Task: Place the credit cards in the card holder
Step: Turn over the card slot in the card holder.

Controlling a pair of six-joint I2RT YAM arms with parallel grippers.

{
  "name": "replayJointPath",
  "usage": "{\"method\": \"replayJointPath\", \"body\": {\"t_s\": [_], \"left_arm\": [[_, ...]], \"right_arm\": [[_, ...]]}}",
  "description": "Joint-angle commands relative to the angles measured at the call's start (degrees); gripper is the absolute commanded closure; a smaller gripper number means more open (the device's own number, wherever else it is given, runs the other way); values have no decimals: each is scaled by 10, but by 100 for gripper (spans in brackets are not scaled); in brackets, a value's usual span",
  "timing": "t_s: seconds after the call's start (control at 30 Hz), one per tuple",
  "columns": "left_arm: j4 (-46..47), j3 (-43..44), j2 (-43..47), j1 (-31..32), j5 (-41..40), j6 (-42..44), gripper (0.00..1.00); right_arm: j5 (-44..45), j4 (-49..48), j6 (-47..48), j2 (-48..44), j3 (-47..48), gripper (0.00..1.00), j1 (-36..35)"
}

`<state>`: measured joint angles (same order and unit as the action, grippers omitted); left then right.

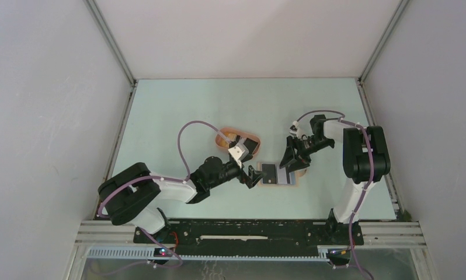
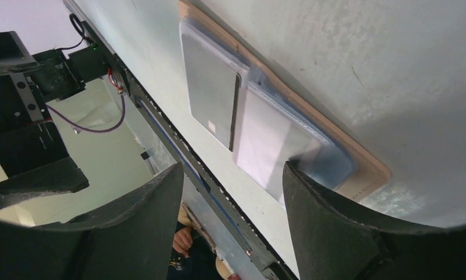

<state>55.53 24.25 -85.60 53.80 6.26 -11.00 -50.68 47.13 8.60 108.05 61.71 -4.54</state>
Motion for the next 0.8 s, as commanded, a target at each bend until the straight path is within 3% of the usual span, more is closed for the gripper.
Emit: {"method": "replayJointPath", "body": {"t_s": [0.0, 0.27, 0.57, 0.77], "left_arm": [[15, 40, -6, -3, 5, 9, 4], [13, 41, -7, -3, 6, 9, 4], [12, 41, -6, -3, 5, 10, 4], [12, 41, -7, -3, 8, 10, 4]], "right_arm": [[-38, 18, 28, -1, 22, 28, 6], [-18, 20, 46, -25, 29, 28, 10], [107, -10, 15, -47, 18, 29, 11], [120, -10, 6, -36, 15, 28, 4]]}}
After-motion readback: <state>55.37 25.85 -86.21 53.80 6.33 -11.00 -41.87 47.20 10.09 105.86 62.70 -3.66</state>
